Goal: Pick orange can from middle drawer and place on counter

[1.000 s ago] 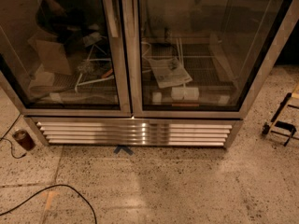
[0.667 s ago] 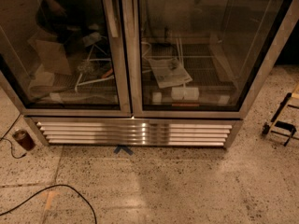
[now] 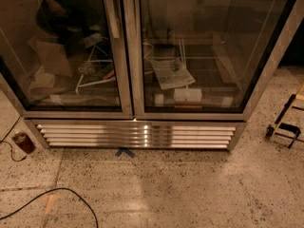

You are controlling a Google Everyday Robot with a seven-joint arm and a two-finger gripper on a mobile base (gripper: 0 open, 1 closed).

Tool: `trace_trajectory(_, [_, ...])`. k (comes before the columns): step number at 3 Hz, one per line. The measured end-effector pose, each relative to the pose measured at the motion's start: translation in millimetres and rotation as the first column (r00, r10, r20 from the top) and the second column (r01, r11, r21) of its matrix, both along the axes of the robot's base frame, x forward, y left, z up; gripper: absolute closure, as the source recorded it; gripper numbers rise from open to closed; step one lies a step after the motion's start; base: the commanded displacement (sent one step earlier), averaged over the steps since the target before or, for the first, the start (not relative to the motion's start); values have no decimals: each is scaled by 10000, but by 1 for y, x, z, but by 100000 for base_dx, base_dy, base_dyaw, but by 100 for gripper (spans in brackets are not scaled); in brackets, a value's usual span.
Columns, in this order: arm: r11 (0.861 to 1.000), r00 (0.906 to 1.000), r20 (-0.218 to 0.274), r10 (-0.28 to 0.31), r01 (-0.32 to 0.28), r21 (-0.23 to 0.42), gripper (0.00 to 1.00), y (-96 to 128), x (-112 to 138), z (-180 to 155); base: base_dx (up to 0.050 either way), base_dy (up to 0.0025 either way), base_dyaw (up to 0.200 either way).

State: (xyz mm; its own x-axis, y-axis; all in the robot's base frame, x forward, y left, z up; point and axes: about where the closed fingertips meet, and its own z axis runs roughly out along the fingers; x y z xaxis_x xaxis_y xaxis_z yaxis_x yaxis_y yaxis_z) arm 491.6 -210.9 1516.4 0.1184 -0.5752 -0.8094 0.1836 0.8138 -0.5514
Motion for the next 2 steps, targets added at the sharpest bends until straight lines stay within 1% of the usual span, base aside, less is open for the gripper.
trace_trajectory(1, [9997, 9998, 197, -57, 52, 237, 0, -4, -10, 7, 0, 0, 0])
trace_trajectory(2, [9893, 9953, 113, -967, 949, 1105, 0, -37, -12, 3, 0, 0, 0])
